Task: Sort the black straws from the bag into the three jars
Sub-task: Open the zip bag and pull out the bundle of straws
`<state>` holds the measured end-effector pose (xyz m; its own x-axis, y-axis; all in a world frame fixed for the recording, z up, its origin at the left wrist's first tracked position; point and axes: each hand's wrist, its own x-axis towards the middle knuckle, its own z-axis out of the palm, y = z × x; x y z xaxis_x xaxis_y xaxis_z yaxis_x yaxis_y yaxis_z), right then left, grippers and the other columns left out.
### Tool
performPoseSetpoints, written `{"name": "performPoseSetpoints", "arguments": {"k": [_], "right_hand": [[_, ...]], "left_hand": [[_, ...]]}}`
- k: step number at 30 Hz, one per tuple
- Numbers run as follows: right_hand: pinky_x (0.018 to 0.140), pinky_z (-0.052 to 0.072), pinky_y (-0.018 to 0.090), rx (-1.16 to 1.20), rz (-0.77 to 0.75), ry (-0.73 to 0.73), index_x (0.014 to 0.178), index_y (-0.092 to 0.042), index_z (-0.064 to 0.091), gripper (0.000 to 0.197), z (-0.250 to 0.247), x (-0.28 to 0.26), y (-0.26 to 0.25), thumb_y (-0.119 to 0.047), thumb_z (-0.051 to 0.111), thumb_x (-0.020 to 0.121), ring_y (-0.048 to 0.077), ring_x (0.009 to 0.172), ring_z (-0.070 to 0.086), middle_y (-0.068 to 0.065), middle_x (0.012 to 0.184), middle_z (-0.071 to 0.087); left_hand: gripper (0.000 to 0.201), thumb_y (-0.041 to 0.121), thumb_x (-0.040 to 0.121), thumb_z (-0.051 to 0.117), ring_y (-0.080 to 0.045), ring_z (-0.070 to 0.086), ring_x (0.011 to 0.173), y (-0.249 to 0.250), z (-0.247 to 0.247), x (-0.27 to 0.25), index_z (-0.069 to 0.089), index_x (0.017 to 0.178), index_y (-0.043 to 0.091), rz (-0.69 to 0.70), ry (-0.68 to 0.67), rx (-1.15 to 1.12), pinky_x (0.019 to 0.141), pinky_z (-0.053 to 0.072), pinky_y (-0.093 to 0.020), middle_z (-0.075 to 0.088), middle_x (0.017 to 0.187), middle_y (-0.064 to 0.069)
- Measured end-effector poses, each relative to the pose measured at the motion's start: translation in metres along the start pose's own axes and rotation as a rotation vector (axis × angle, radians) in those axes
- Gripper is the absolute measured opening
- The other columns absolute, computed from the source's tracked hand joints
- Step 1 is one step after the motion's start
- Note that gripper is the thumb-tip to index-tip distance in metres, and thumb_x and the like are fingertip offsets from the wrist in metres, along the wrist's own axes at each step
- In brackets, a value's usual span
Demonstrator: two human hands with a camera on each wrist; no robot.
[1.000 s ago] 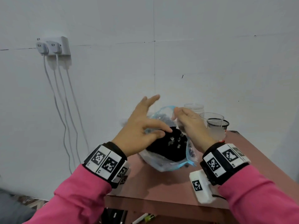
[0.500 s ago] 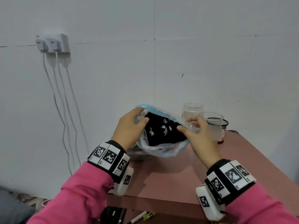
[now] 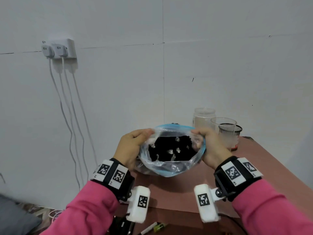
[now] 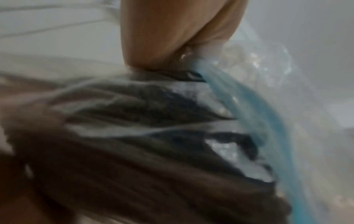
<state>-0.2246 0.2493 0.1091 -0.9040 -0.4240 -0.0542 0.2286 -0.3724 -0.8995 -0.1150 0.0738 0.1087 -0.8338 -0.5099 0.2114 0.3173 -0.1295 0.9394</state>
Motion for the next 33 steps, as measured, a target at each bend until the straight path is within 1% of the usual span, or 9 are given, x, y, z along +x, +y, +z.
{"name": "performPoseSetpoints", "arguments": {"k": [4,9,11,14,17,20,26,30,33], "right_hand": [[0.033,0.031,0.014,-0.177,-0.085,-0.031,0.071,-0.013,0.057,0.016,0.005,-0.007,0.003,-0.017,0.06,0.086,0.006,0.029,0.037,-0.004,0.042,0.044],[0.059,0.054,0.034,-0.343,-0.272,-0.132,0.098,-0.003,0.067,0.043,0.006,-0.007,-0.003,-0.044,0.065,0.085,0.032,0.061,0.06,0.019,0.078,0.065],[0.083,0.052,0.054,-0.396,-0.252,-0.129,0.097,-0.008,0.073,0.054,0.007,-0.008,-0.004,-0.057,0.065,0.075,0.039,0.075,0.059,0.028,0.092,0.061],[0.067,0.053,0.033,-0.45,-0.211,-0.107,0.067,-0.012,0.075,0.045,0.009,-0.009,-0.006,-0.046,0.057,0.09,0.018,0.056,0.062,0.019,0.064,0.059],[0.04,0.036,0.013,-0.455,-0.131,-0.108,0.061,-0.007,0.064,0.042,0.006,-0.008,-0.007,-0.024,0.05,0.097,0.003,0.03,0.041,-0.006,0.033,0.043],[0.038,0.04,0.016,-0.26,-0.043,-0.1,0.08,-0.008,0.066,0.023,0.002,-0.006,-0.006,-0.026,0.059,0.093,0.007,0.033,0.044,-0.002,0.043,0.048],[0.073,0.054,0.029,-0.521,-0.287,-0.033,0.119,-0.021,0.054,0.045,-0.011,-0.011,-0.002,-0.028,0.075,0.08,0.016,0.092,0.067,0.002,0.104,0.062],[0.078,0.051,0.027,-0.567,-0.376,0.136,0.104,-0.006,0.066,0.021,-0.018,-0.001,0.01,-0.024,0.063,0.093,0.019,0.09,0.064,0.002,0.09,0.068],[0.093,0.051,0.044,-0.394,-0.26,0.151,0.111,-0.002,0.065,0.03,-0.018,0.007,0.01,-0.027,0.053,0.099,0.026,0.098,0.066,0.011,0.098,0.07]], "left_hand": [[0.015,0.015,0.091,0.062,-0.014,0.06,0.059,-0.002,-0.001,0.003,0.066,0.079,0.009,0.062,0.041,0.066,0.055,0.051,-0.022,0.067,0.066,-0.002],[0.025,0.026,0.067,0.082,0.011,0.047,0.113,0.012,-0.005,-0.003,0.063,0.079,0.037,0.438,-0.251,0.644,0.096,0.033,-0.007,0.053,0.118,0.017],[0.033,0.029,0.062,0.08,0.012,0.05,0.104,0.015,-0.001,-0.005,0.054,0.082,0.035,0.449,-0.34,0.669,0.087,0.036,-0.005,0.054,0.109,0.024],[0.034,0.028,0.071,0.077,0.0,0.049,0.071,0.012,0.009,-0.002,0.044,0.078,0.03,0.539,-0.25,0.652,0.066,0.04,-0.014,0.055,0.077,0.021],[0.029,0.02,0.087,0.068,-0.016,0.049,0.062,0.007,0.018,0.004,0.042,0.076,0.023,0.425,-0.096,0.425,0.06,0.042,-0.031,0.054,0.07,-0.001],[0.024,0.012,0.093,0.059,-0.019,0.047,0.053,0.003,0.022,0.011,0.04,0.079,0.02,0.209,0.052,0.235,0.053,0.04,-0.031,0.05,0.067,-0.009],[0.044,-0.003,0.092,0.046,-0.024,0.047,0.061,-0.003,0.018,0.021,0.061,0.063,0.026,0.176,0.165,0.12,0.055,0.038,-0.033,0.061,0.073,-0.007],[0.044,-0.009,0.088,0.045,-0.016,0.066,0.083,-0.001,0.022,0.012,0.07,0.064,0.018,0.18,0.044,0.141,0.072,0.053,-0.025,0.072,0.079,0.003],[0.043,-0.005,0.093,0.044,-0.015,0.065,0.106,-0.001,0.023,0.006,0.078,0.081,0.019,0.198,-0.092,0.261,0.092,0.05,-0.028,0.074,0.1,0.001]]}}
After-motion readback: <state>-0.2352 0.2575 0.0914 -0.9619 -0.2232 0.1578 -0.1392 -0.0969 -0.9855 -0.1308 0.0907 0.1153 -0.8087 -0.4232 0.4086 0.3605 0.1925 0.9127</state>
